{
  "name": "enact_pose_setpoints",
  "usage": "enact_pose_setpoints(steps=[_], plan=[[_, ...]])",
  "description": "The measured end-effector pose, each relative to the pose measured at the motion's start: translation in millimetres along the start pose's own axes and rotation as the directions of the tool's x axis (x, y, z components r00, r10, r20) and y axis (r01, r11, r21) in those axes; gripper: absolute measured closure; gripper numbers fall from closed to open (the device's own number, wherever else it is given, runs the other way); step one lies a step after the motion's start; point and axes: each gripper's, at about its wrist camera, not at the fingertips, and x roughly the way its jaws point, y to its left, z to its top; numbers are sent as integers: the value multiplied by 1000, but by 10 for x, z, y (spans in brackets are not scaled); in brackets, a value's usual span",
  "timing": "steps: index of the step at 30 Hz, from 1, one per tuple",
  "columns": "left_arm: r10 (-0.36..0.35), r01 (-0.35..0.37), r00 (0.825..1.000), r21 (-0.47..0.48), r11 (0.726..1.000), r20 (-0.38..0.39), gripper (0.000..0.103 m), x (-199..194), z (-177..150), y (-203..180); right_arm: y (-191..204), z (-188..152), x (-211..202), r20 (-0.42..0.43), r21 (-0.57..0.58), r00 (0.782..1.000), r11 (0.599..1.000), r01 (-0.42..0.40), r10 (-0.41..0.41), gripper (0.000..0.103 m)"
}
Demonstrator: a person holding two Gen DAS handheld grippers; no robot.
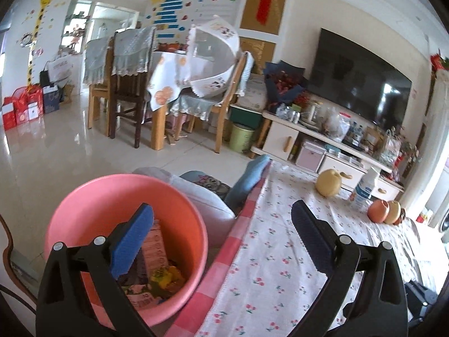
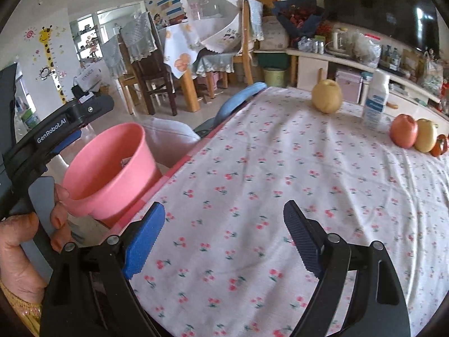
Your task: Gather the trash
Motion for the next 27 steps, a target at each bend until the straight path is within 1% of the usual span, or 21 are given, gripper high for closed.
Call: enact_pose_setpoints(steps=[5,13,16,23,27], plan=[[-31,32,999,40,999,-16,4,-19,-63,-223,-101,-53,-182,27,-17,998,999,50,-49,17],[-81,84,996,85,993,-28,4,-75,-170,-558,-326,-165,-428,51,11,994,995,101,-102,17],[-106,110,994,116,987,-36,4,-102,-228,-735,-406,-203,-505,58,21,991,993,119,-120,17],[-138,153,987,199,968,-87,4,-133,-390,-1163,-617,-315,-701,77,42,982,985,169,-172,17],[-152,175,981,223,959,-117,4,-139,-475,-1378,-736,-381,-787,83,48,976,979,200,-203,17]])
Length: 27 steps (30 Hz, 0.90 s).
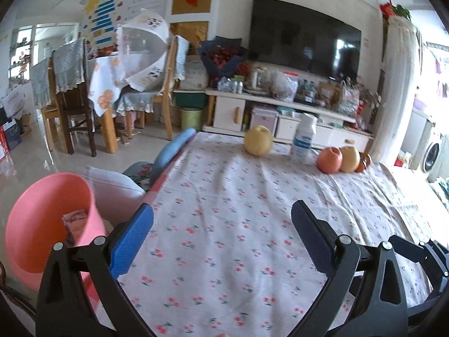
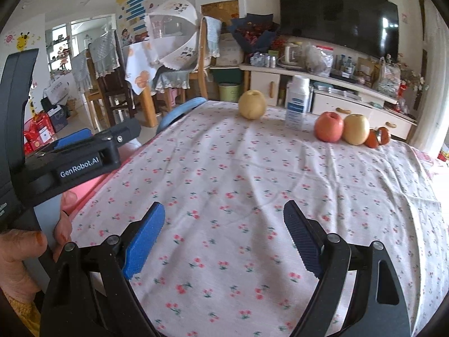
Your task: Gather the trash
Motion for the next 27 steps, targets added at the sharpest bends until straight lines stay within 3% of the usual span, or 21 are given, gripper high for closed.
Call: enact_pose_setpoints(steps=[14,27], plan=[[30,-31,1000,89,996,8,4,51,-70,-607,-644,-261,-180,14,68,993,991,119,-120,17],[5,-6,1000,143,990,9,4,71,-131,-1035,-1128,-386,-412,44,126,977,971,204,-210,17]])
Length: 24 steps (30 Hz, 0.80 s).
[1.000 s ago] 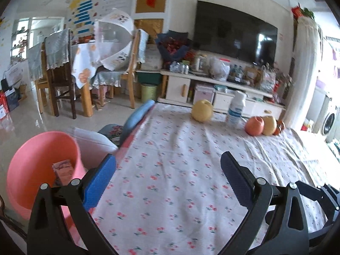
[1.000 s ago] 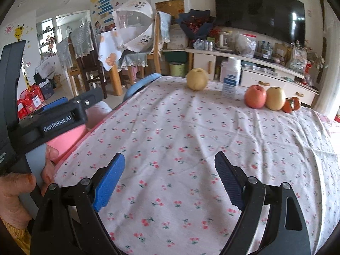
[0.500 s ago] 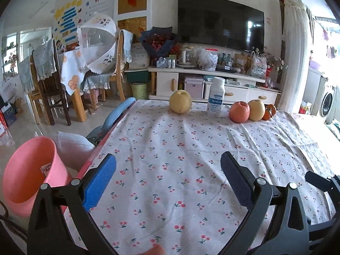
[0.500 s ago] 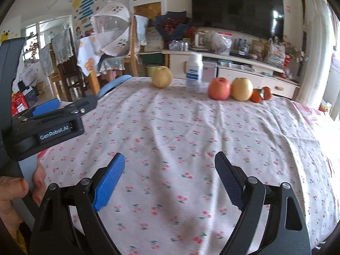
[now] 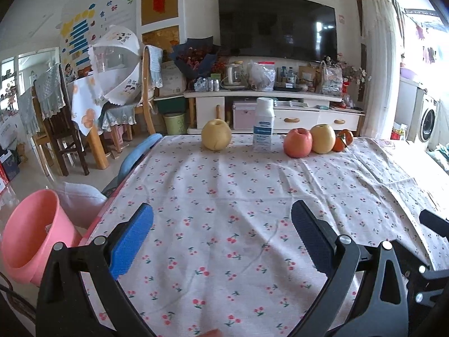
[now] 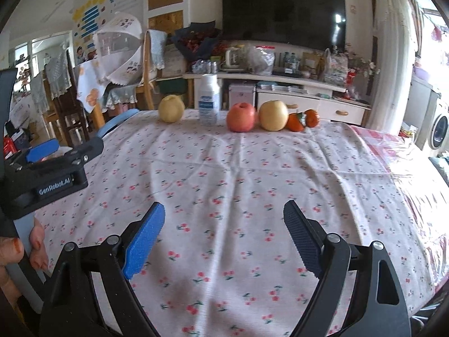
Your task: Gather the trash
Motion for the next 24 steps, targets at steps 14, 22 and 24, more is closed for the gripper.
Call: enact_pose_setpoints(steps=[14,22,24], plan=[[-21,21,1000,5,1000,-17,4,55,-33,-230,-255,13,-68,76,8,995,998,59,-59,17],[-21,22,1000,17,1000,-14,4,69,-39,-298,-331,-6,-20,89,20,994,998,66,-68,12],[-21,22,1000,21,1000,-20,4,82,-42,-309,-355,-5,-2,92,25,993,998,66,-68,12]])
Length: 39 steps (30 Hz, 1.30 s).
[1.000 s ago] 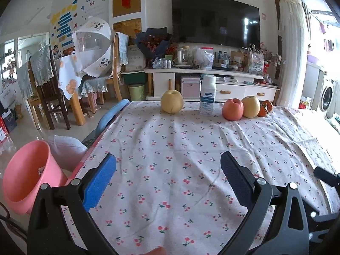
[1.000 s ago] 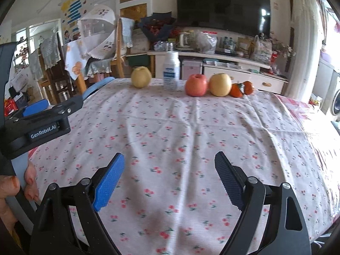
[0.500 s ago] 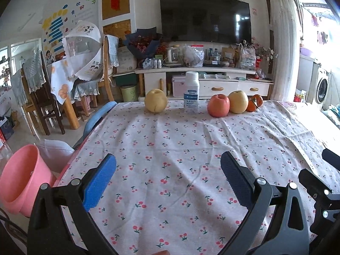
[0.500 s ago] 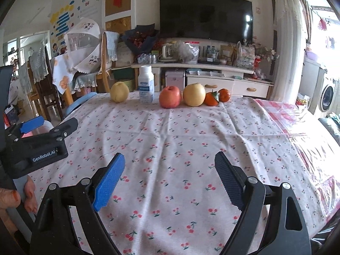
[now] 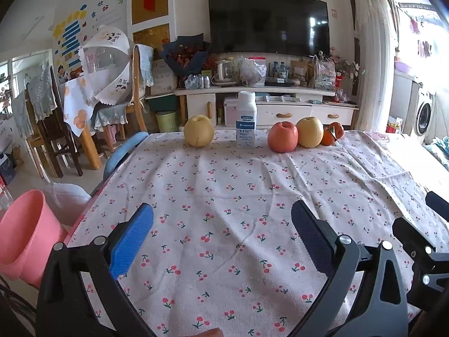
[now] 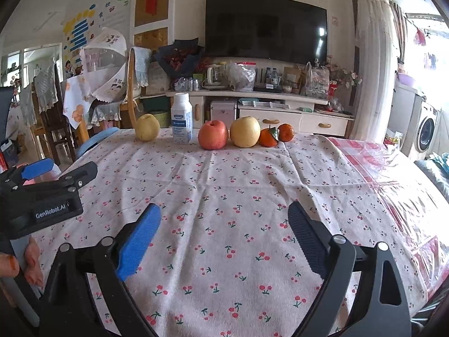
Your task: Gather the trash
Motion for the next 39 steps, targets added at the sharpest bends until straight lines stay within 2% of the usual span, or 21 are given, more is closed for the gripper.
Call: enact_pose_setpoints(steps=[12,39], plan=[[-19,16,999,-46,999,-51,4,137,11,63,-28,9,97,-25,27,999,999,-26,27,9],[13,-15,999,-51,999,-45,4,195,29,85,56,50,165,-27,19,998,998,-58,58,9]])
